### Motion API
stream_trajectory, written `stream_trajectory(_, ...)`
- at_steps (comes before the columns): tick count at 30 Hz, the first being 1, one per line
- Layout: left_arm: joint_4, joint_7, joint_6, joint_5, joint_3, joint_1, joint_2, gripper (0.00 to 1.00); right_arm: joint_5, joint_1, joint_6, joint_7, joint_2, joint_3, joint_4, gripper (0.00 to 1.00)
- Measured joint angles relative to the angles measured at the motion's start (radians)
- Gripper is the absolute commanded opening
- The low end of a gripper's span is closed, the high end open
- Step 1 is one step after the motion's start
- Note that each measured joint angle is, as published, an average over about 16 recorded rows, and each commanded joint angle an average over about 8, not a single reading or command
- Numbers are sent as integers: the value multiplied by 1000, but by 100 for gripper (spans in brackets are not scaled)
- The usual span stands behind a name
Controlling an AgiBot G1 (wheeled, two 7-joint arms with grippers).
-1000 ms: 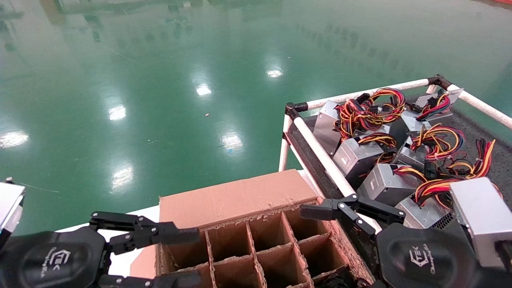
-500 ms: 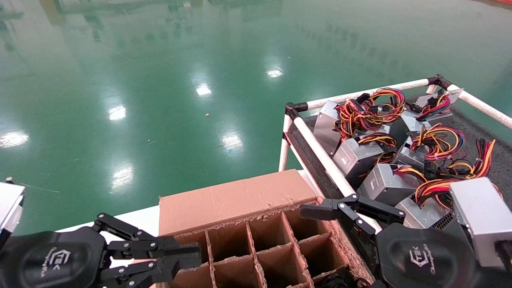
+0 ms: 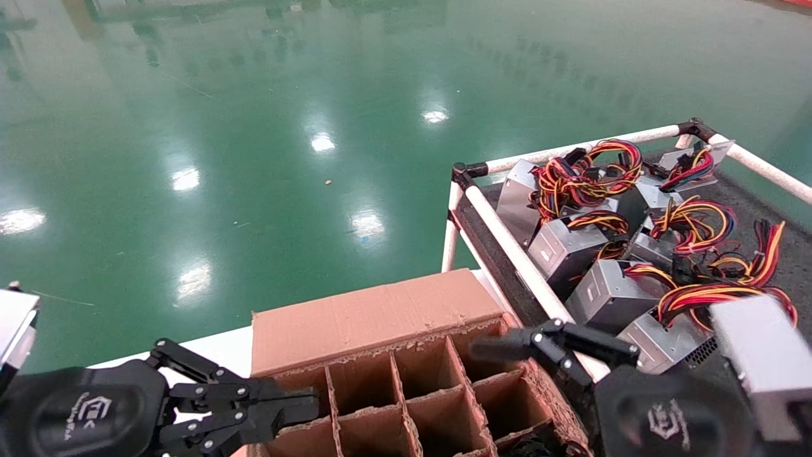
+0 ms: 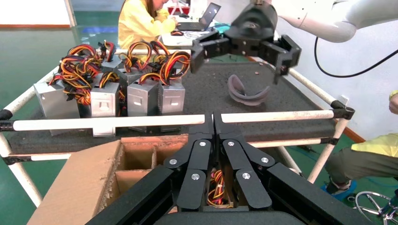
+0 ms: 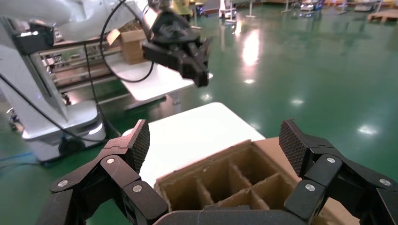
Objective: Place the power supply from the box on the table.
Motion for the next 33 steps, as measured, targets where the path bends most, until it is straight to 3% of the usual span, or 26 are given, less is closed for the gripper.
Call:
stream_trajectory(8, 0, 0, 0, 0, 0, 0, 0, 100, -71, 32, -45, -35, -2, -55, -34, 100)
stream_trajectory(16, 0, 0, 0, 0, 0, 0, 0, 100, -149, 89, -84, -113, -9, -180, -63, 100)
stream_trajectory(26, 0, 0, 0, 0, 0, 0, 0, 100, -236, 190, -82, -255, -49, -367, -109, 100)
stream_trajectory(33, 0, 0, 0, 0, 0, 0, 0, 100, -304, 265, -71, -344, -113, -458, -162, 92)
